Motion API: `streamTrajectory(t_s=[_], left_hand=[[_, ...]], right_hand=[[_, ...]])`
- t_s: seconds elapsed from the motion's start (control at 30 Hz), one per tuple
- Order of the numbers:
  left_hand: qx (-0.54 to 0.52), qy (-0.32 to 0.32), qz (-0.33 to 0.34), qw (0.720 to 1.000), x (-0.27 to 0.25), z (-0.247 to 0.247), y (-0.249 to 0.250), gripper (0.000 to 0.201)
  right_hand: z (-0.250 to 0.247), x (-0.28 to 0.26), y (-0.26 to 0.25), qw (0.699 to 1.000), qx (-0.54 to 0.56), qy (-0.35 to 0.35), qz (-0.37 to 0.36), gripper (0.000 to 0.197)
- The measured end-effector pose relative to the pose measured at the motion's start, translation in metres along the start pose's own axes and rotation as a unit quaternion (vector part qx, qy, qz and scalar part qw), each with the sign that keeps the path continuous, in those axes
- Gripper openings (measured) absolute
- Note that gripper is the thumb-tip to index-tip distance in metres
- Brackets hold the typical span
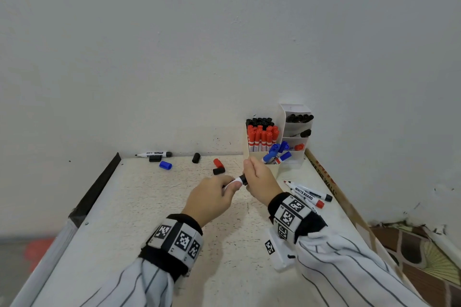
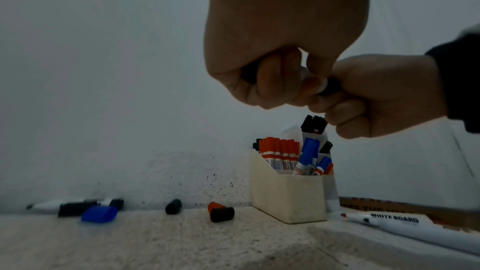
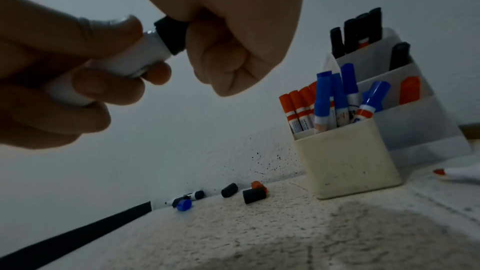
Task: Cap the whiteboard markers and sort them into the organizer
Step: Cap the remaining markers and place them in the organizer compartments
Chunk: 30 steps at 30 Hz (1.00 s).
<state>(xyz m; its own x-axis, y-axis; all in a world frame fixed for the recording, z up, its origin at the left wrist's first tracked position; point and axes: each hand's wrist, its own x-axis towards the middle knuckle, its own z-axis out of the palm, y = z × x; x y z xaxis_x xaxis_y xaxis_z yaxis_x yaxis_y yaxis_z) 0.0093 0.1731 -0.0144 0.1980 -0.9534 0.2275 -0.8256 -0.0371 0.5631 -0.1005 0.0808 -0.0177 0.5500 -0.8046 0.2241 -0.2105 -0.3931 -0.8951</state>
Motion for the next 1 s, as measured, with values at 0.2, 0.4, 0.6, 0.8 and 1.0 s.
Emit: streamTrajectory(t_s=[0.2,0.4,0.6,0.8,1.0], left_hand=[[-0.225,-0.184,-0.104,0.951,0.003,-0.020,0.007,0.039],[0.083,-0.023,0.036,0.996,0.006,-0.005,0.013,0.032],[0.220,0.058,0.116,0.967,0.007,0.006,0.012,0.047],[-0.006,-0.016,0.040,0.999,0.013,0.012,0.019,0.031],[-0.082,-0.052,0.041,0.994,0.015,0.010,0.023,0.028]], right_hand=[[-0.005,-0.015,0.001,0.997,-0.020,-0.007,-0.071,0.030],[-0.012,-0.011,0.000,0.998,0.062,-0.009,0.025,0.032],[-0.021,-0.010,0.001,0.996,0.065,-0.007,0.066,0.033],[-0.027,-0.009,0.005,1.000,0.020,0.000,0.007,0.032],[-0.027,-0.012,0.018,0.998,-0.010,0.018,-0.059,0.031]])
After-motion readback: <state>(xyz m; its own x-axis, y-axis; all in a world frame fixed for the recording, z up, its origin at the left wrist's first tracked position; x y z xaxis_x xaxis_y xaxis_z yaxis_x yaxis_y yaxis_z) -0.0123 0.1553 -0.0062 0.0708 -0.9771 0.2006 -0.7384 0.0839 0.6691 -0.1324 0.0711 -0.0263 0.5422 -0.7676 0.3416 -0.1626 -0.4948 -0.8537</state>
